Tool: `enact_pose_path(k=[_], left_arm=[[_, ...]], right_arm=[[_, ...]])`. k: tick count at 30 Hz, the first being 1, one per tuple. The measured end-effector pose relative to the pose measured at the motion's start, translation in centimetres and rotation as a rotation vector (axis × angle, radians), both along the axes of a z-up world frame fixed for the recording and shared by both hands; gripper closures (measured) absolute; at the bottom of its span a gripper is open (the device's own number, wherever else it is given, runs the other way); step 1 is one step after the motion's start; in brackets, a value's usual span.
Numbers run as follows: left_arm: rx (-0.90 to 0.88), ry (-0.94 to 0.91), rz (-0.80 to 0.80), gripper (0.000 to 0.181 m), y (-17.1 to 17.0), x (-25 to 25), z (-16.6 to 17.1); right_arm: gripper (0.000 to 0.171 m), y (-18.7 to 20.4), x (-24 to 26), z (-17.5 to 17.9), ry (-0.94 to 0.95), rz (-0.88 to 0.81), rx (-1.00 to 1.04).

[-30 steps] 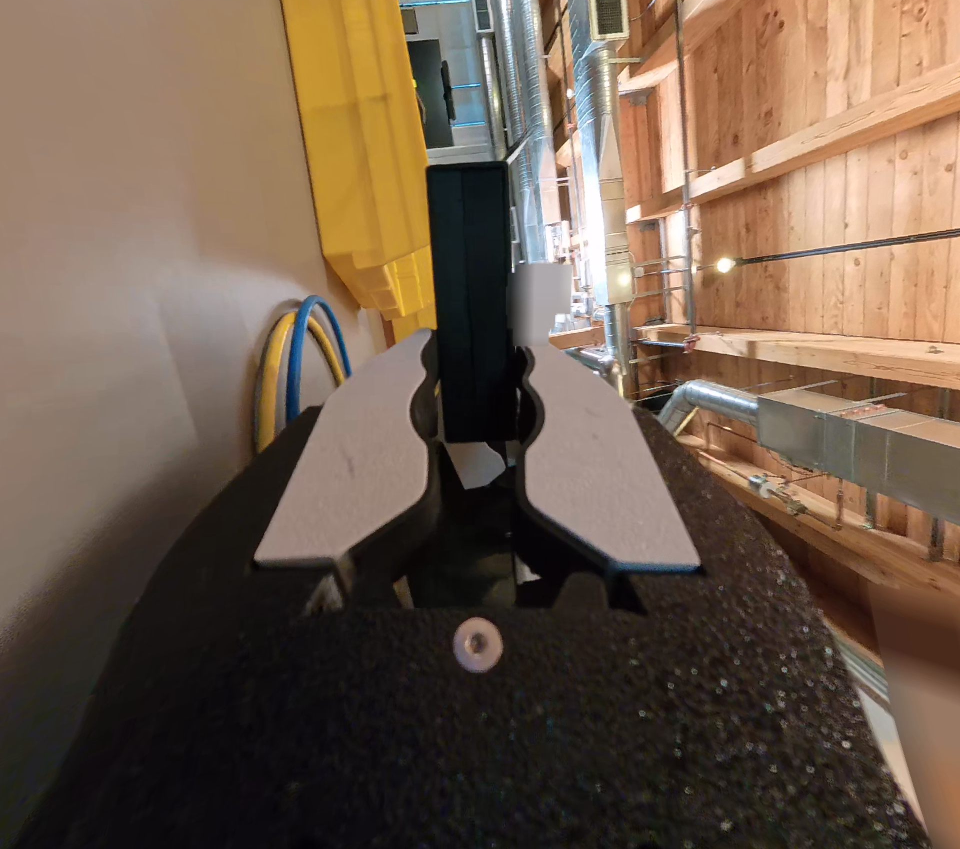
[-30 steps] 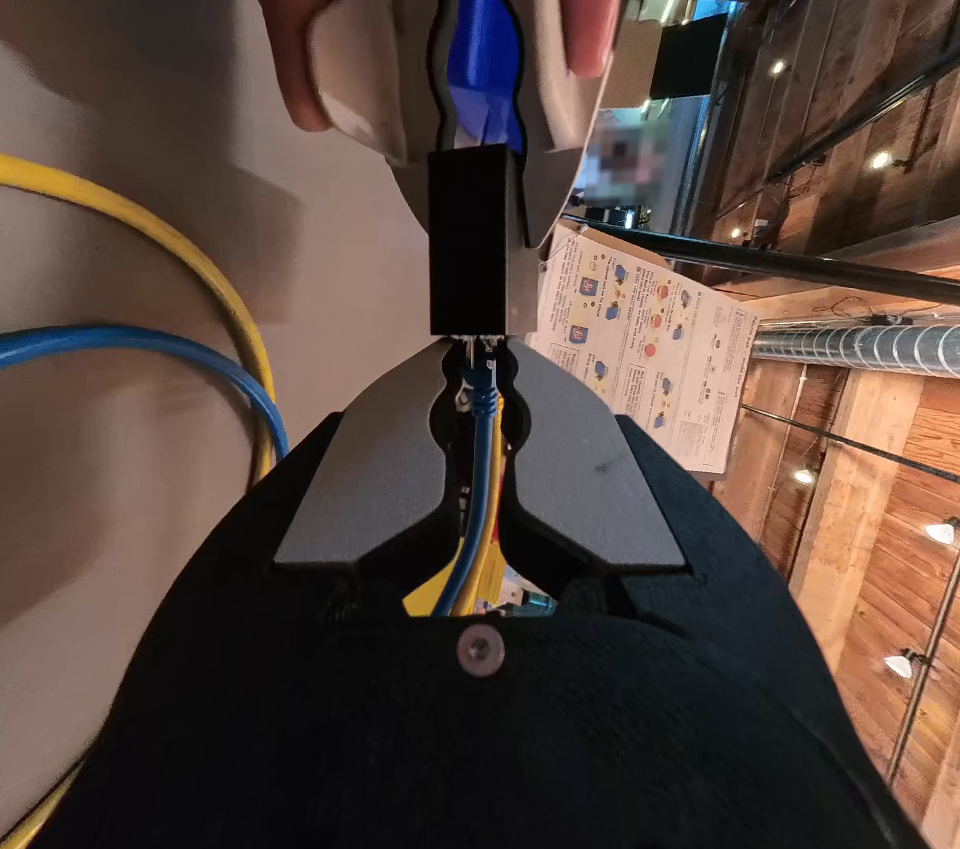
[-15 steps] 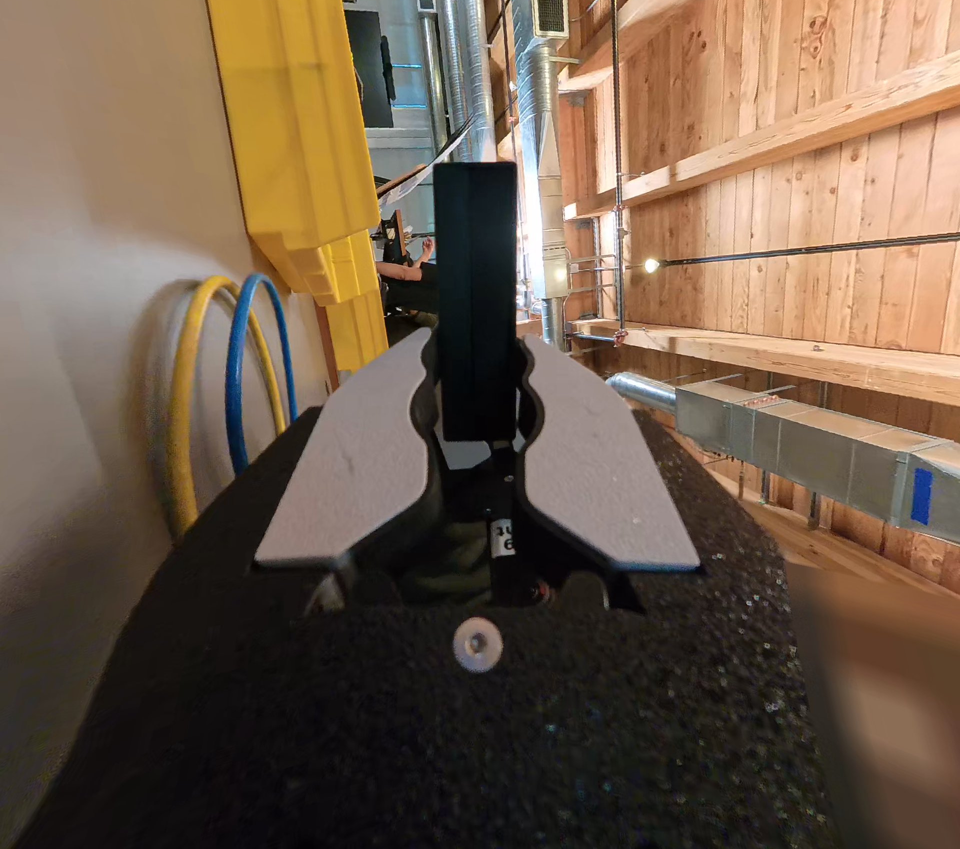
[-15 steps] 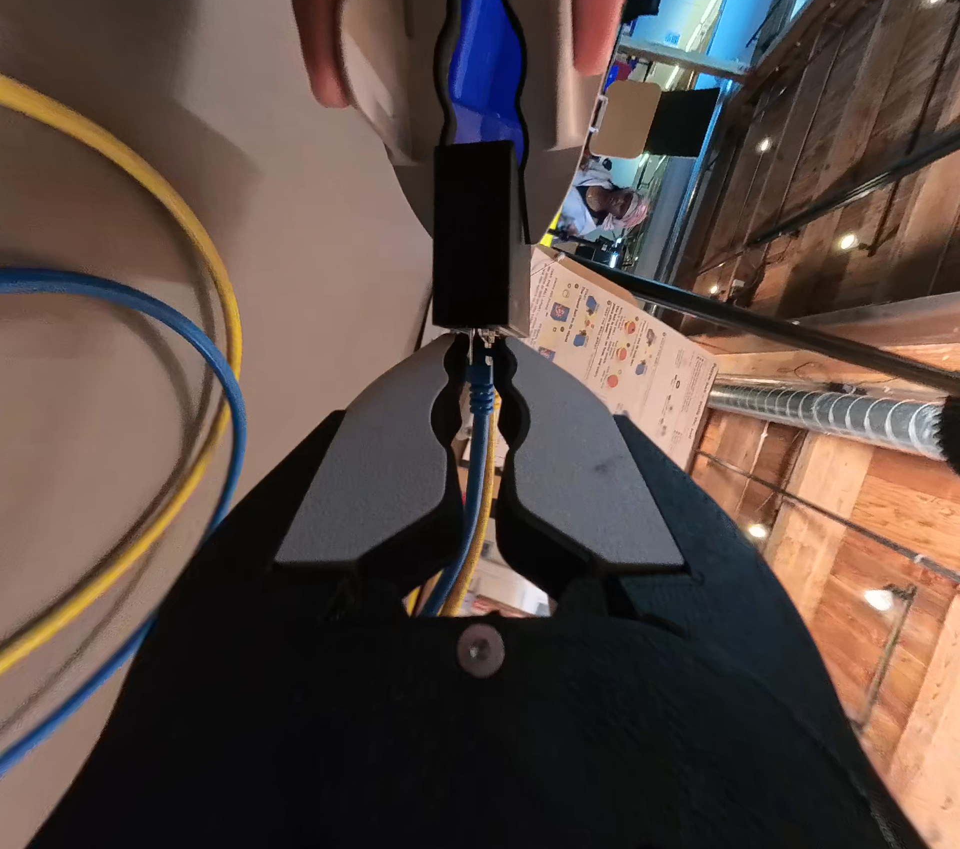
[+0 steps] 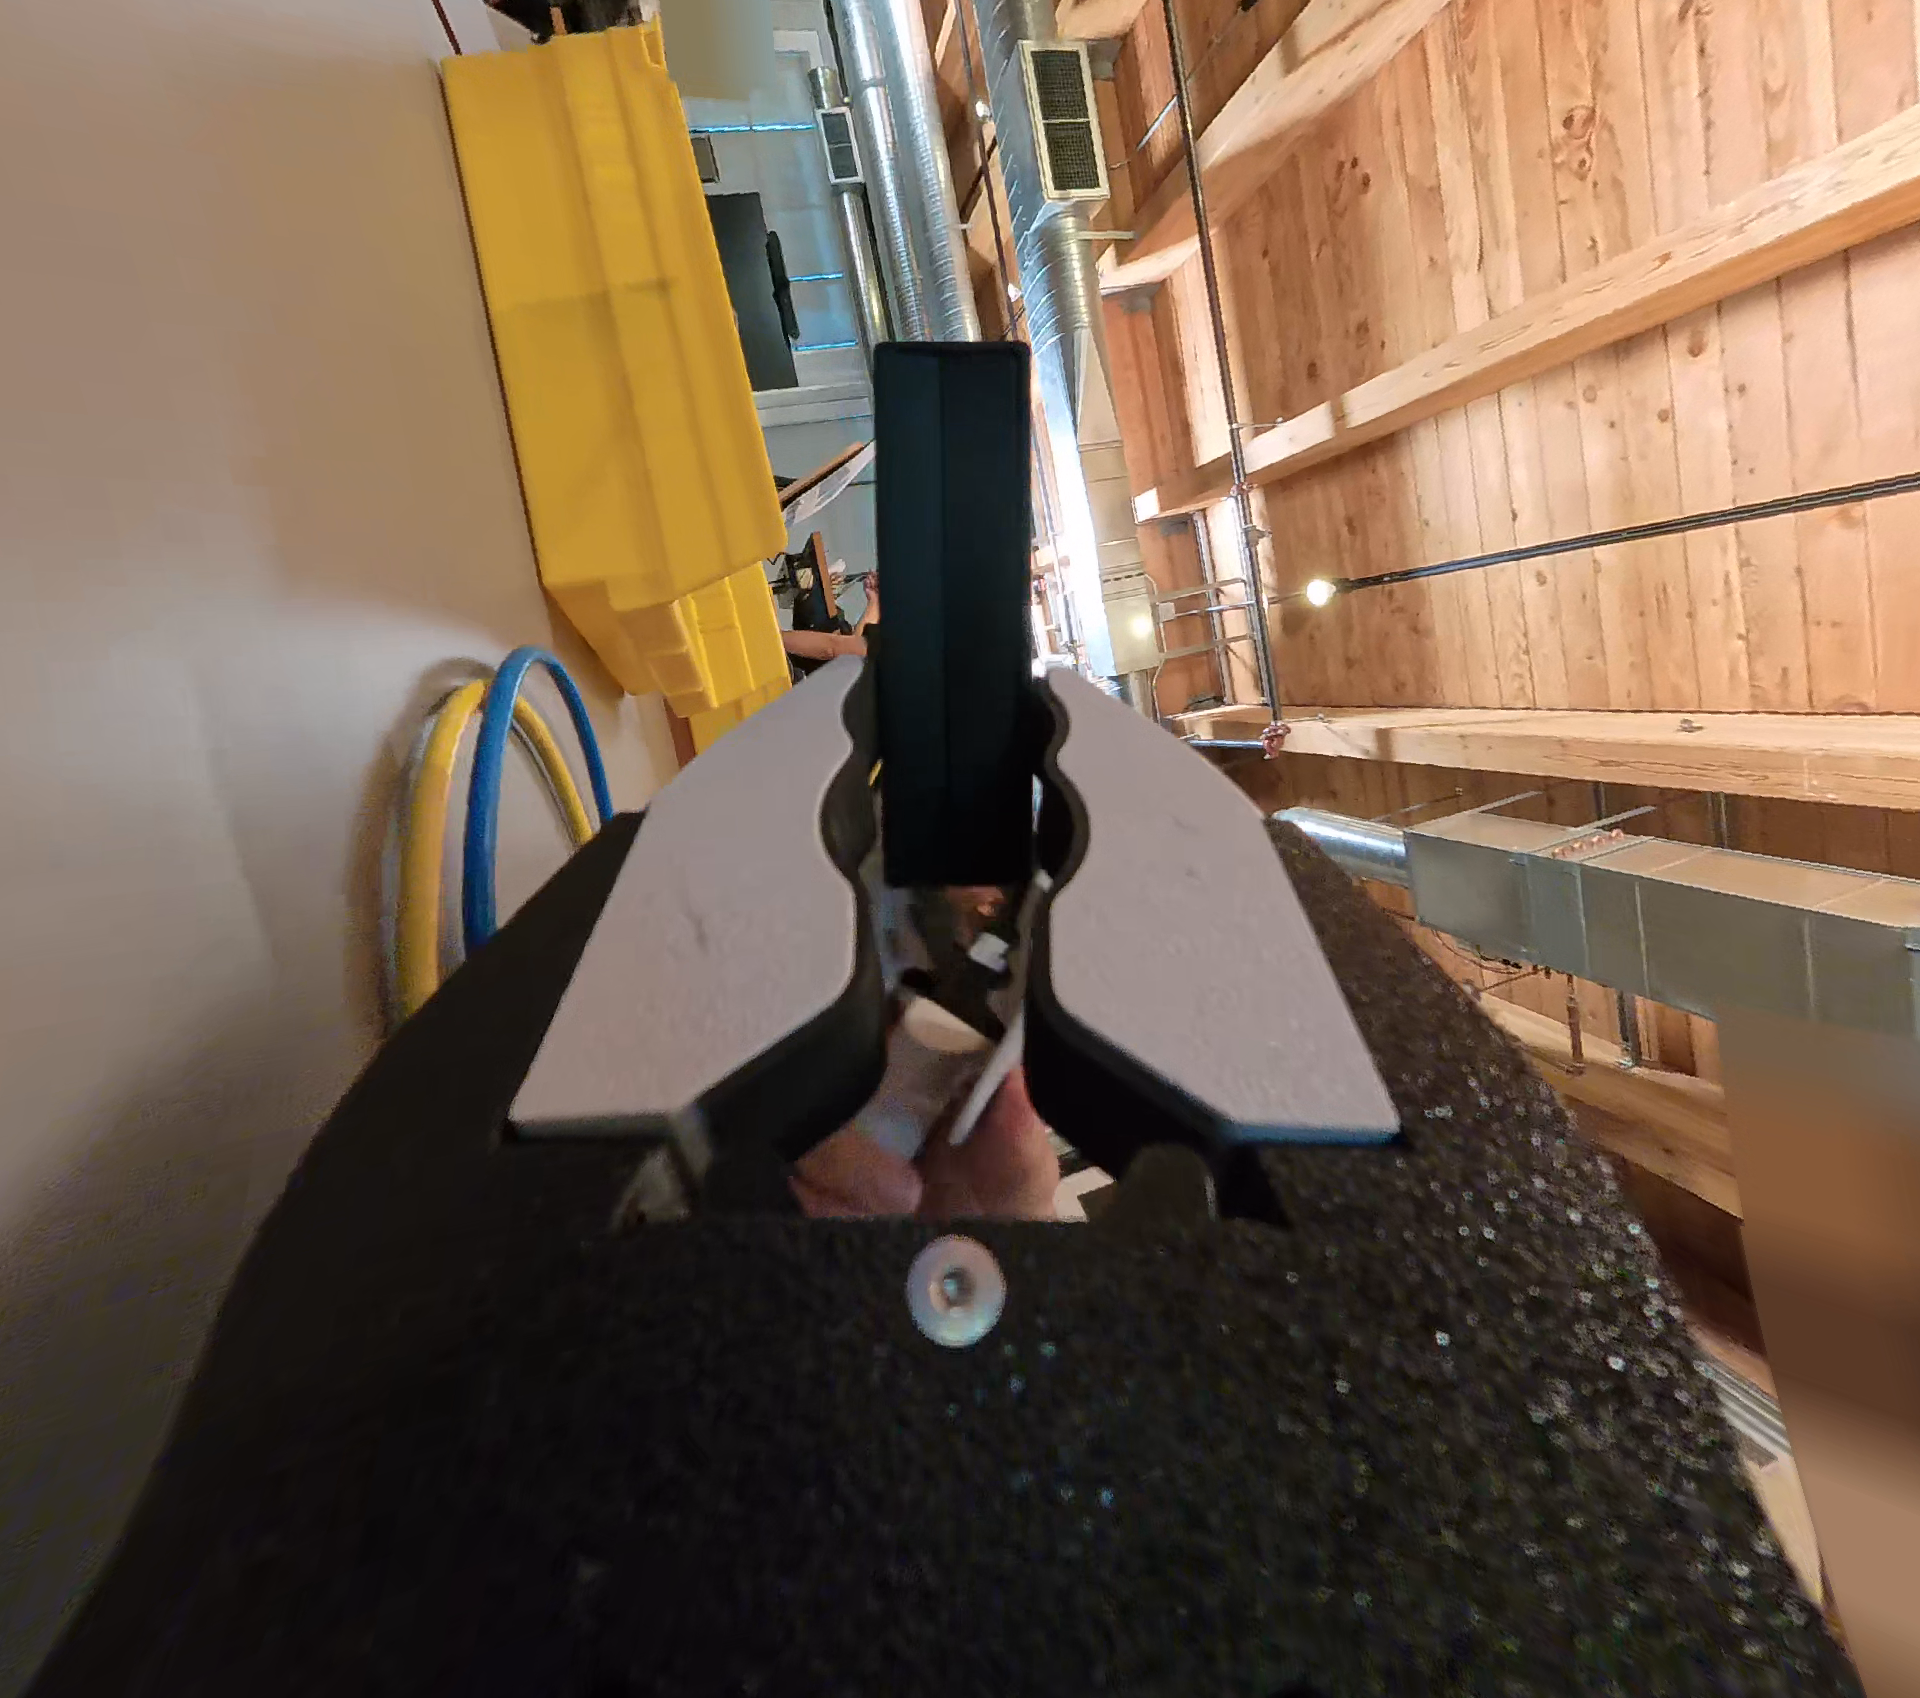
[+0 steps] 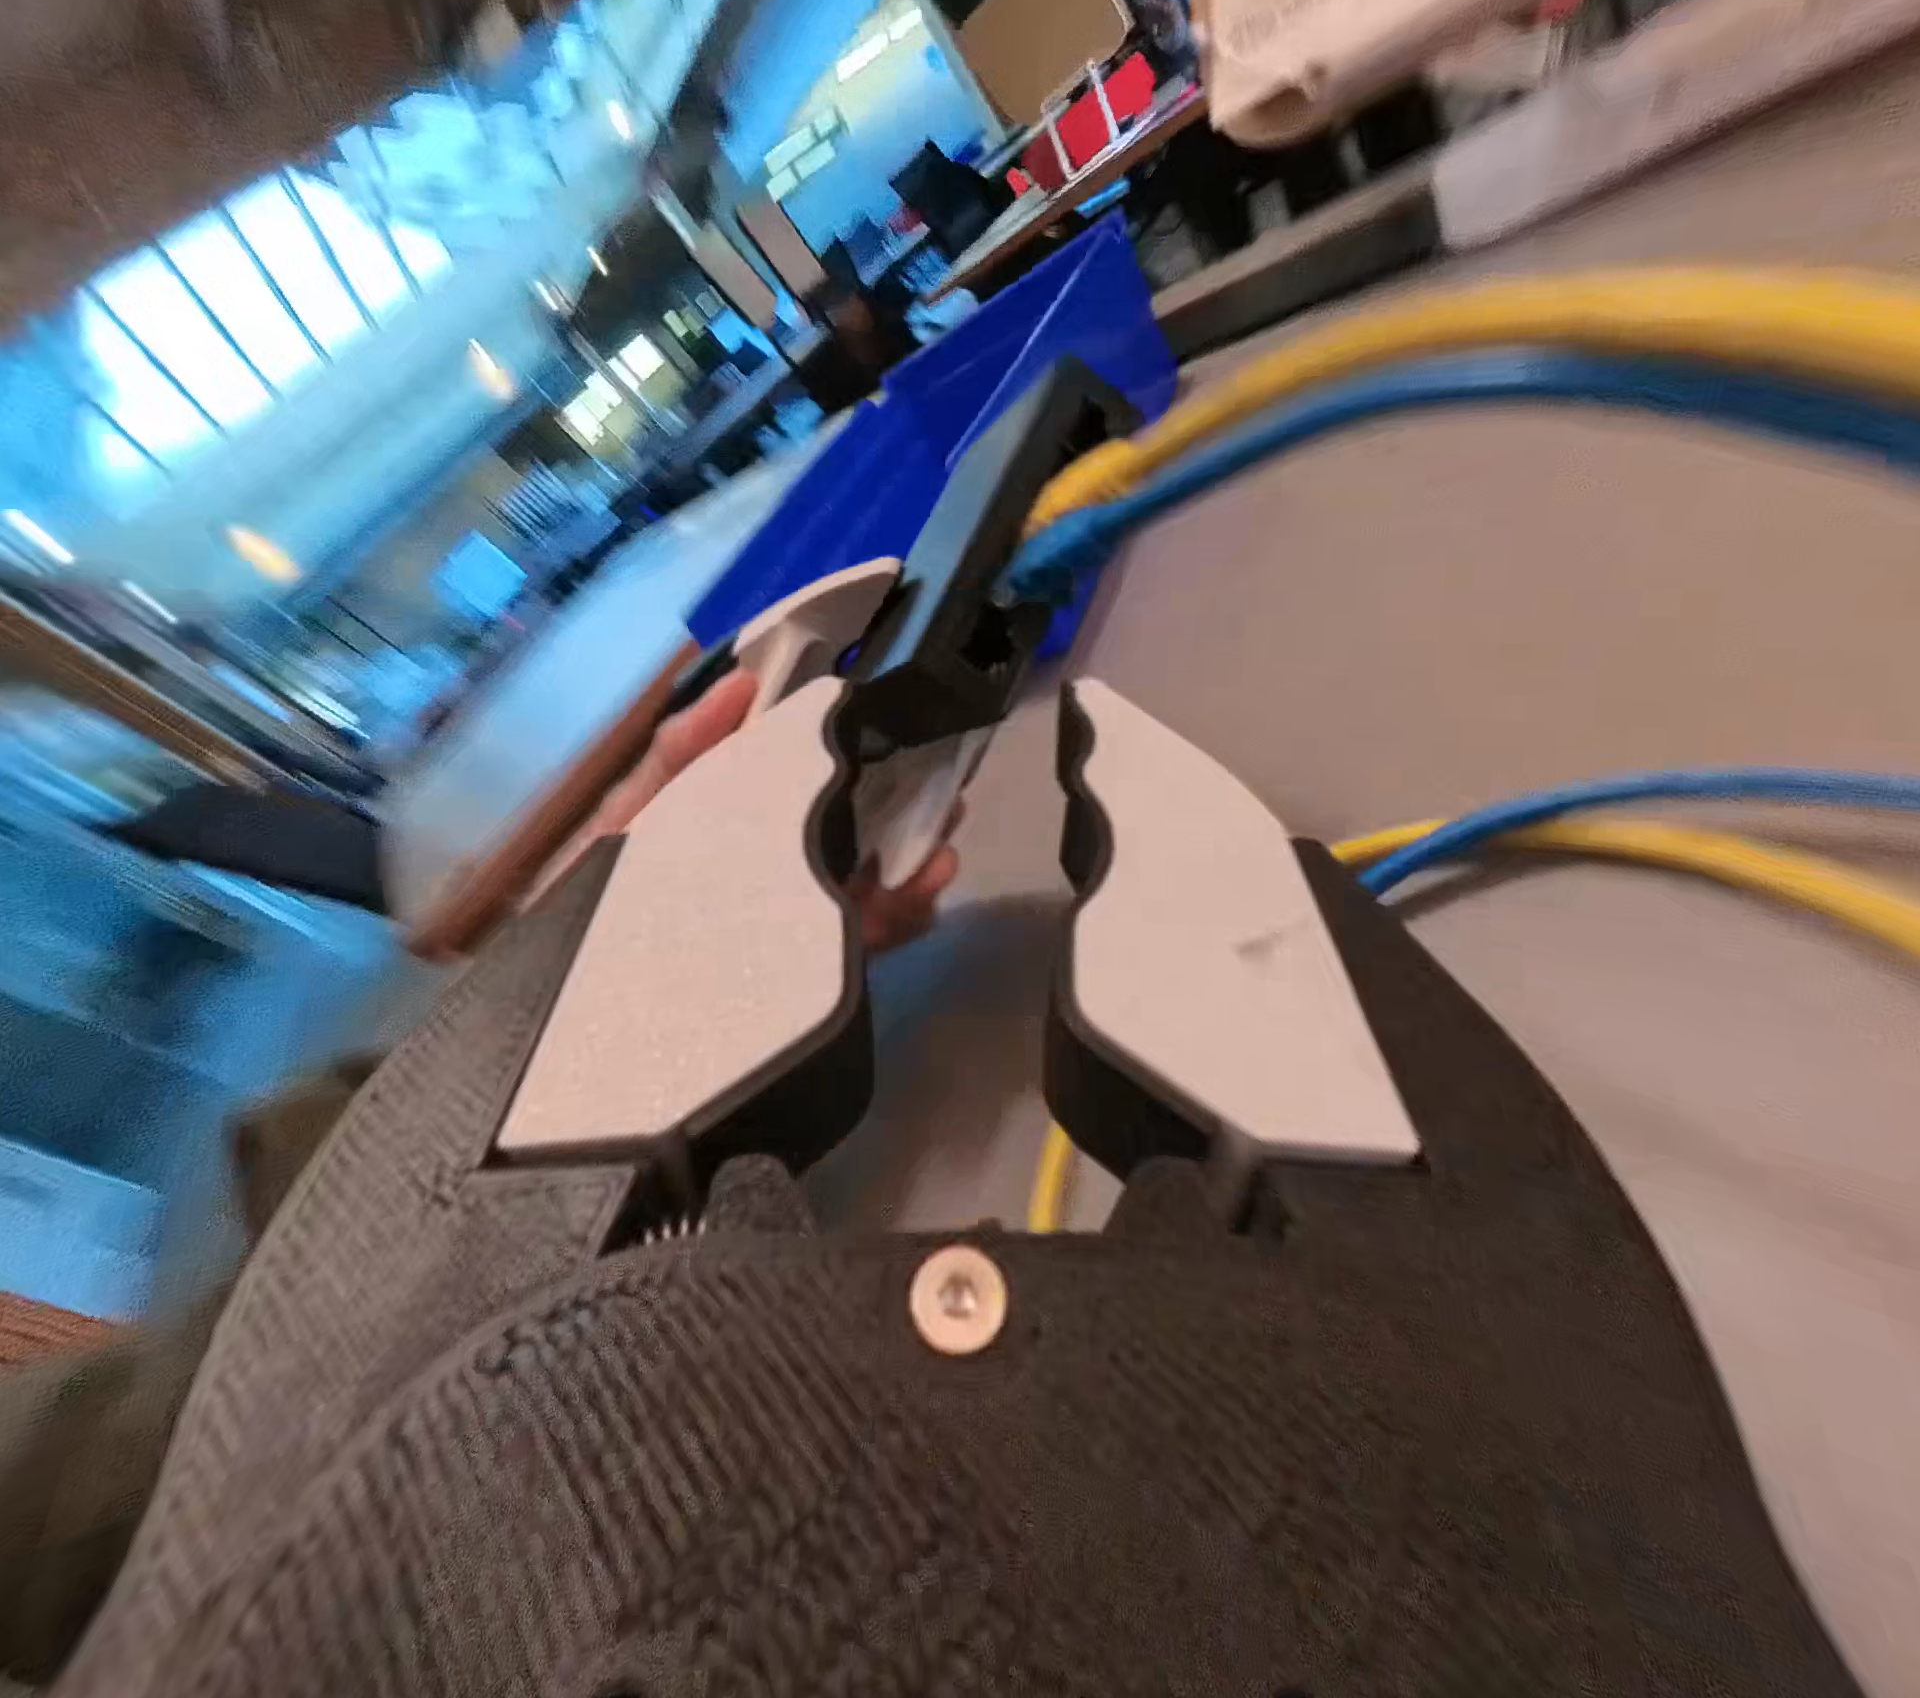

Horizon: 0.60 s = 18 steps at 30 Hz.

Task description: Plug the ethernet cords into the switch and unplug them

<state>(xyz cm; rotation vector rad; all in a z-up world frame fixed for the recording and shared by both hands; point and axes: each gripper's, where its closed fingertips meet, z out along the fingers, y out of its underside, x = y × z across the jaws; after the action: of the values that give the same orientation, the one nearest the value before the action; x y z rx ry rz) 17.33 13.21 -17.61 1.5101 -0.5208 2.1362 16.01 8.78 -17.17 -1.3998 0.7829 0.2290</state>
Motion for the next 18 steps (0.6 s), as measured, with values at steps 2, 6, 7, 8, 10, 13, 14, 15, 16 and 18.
enact_pose_path(k=[2,6,7,8,10,13,14,15,16,18], left_arm=[[0.008,-0.011,0.003,0.155,-0.5,0.0,0.1],[0.079,-0.041,0.039,0.155,-0.9,0.0,0.1],[0.088,-0.048,0.047,0.155,-0.9,0.0,0.2],[0.096,-0.057,0.059,0.155,-0.8,0.0,0.3],[0.116,-0.062,0.068,0.154,-1.0,0.0,0.2],[0.127,-0.059,0.098,0.155,-1.1,0.1,0.0],[0.128,-0.056,0.097,0.155,-1.1,0.1,0.0],[0.131,-0.055,0.096,0.155,-1.2,0.1,0.0],[0.138,-0.053,0.1,0.154,-1.1,0.1,-0.1],[0.155,-0.06,0.105,0.155,-1.2,0.1,0.0]], right_arm=[[0.13,0.2,1.0,-0.9,0.237,0.01,0.174],[0.146,-0.1,2.0,-0.3,0.31,-0.035,0.381],[0.147,-0.2,2.2,-0.1,0.303,-0.06,0.396],[0.148,-0.3,2.3,0.0,0.302,-0.08,0.408],[0.148,0.2,2.1,-0.1,0.326,-0.075,0.415],[0.15,0.6,2.2,-0.3,0.375,-0.09,0.454],[0.151,0.5,2.4,-0.3,0.383,-0.106,0.473],[0.157,0.5,2.5,-0.5,0.401,-0.122,0.486],[0.164,0.5,2.6,-0.5,0.418,-0.129,0.509],[0.162,0.4,2.7,-0.4,0.451,-0.127,0.572]])
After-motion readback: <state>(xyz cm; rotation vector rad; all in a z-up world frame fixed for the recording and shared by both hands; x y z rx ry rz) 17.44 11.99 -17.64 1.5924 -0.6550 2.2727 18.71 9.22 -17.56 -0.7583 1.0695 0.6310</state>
